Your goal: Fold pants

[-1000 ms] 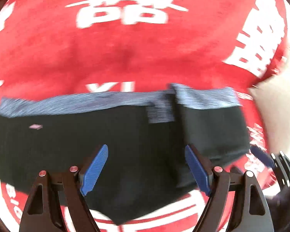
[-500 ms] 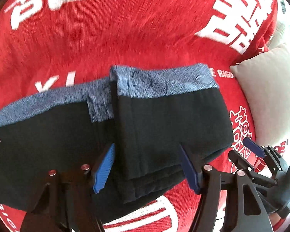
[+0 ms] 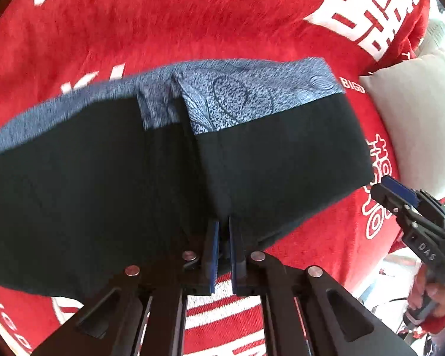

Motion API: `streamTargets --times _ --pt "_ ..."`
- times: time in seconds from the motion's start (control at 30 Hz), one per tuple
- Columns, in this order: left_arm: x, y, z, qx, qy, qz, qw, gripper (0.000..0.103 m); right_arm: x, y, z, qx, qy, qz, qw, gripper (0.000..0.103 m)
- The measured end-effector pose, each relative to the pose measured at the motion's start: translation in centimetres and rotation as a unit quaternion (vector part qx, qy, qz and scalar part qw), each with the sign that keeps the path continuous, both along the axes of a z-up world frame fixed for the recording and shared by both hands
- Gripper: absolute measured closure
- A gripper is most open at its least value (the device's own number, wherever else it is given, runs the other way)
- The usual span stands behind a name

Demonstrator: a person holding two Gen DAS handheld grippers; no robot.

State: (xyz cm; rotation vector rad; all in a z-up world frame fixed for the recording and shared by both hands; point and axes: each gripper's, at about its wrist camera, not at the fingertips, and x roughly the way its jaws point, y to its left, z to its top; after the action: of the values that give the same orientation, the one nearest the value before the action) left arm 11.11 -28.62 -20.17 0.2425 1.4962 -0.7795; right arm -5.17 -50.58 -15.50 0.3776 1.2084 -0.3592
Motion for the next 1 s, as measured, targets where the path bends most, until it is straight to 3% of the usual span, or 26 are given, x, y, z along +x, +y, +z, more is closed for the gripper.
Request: streamTargets --times 0.17,0.27,0.47,0.63,0.7,0.83,0.9,1.0 --pt "-0.2 0.7 1.4 -0.005 -0.028 0.03 0.9991 0.095 -0.2 -1.5 0.2 0.018 -0.017 -0.023 0.999 0.064" --pt "-0.1 0.8 3.2 0.002 -0.059 0.025 0.9979 0.095 0.2 -3.3 0.7 0.026 -0.037 -0.039 0.998 0.064" --pt "1.0 -1.6 4.8 0.003 -0.083 0.025 0.9962 0.095 2.8 -6.8 0.3 0.045 -0.048 -0.053 0.996 0.064" --pt "1.8 -4.1 3.8 0.023 -0.098 0.038 0.9942 0.095 5.3 -7.1 -0.2 0.044 -0.049 -0.027 0.997 0.064" --pt "1.8 -4.8 2.6 0.054 -0.112 0.045 0.9912 0.095 6.2 -7.0 -0.2 0.045 -0.052 -0.021 0.997 0.064" --pt "2.2 -4.8 0.6 0.076 -0.104 0.063 0.9897 0.095 7.7 -6.1 -0.5 0.057 -0.057 0.001 0.997 0.064" --pt "1.9 -4.8 0.4 0.077 -0.112 0.062 0.9888 0.095 8.5 -5.1 -1.6 0.069 -0.043 0.018 0.997 0.064" --pt "1.4 -5.1 0.2 0.086 -0.126 0.054 0.9868 0.095 9.2 -3.4 -4.2 0.049 -0.007 0.033 0.998 0.063"
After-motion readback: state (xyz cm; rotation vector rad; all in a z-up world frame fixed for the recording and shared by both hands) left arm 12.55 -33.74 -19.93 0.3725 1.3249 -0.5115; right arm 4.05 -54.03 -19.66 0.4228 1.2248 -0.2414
